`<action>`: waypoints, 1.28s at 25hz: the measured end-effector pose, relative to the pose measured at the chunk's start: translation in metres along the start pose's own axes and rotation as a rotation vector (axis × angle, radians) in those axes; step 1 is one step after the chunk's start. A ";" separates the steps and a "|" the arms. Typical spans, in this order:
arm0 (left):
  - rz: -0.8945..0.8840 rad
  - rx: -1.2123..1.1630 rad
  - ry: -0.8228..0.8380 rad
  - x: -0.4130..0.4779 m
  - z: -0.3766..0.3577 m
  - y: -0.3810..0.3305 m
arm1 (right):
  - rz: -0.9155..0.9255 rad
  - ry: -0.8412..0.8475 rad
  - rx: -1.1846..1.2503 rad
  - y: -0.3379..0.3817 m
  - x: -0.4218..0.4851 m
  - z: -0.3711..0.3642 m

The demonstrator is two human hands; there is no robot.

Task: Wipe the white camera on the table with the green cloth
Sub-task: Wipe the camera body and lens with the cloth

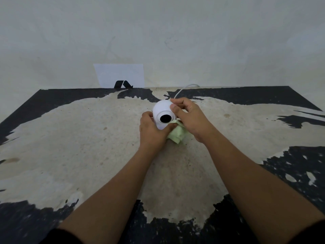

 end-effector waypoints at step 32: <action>-0.073 0.116 0.296 0.026 0.023 -0.002 | 0.184 -0.234 -0.538 -0.026 -0.022 -0.031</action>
Point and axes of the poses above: each hand's wrist, its own x-axis towards the middle knuckle, its own z-axis out of the back of the hand, y = z × x, the point moved 10 cm from there along x, towards the middle knuckle, and after that the axes turned 11 degrees about x, right-handed, at the moved point
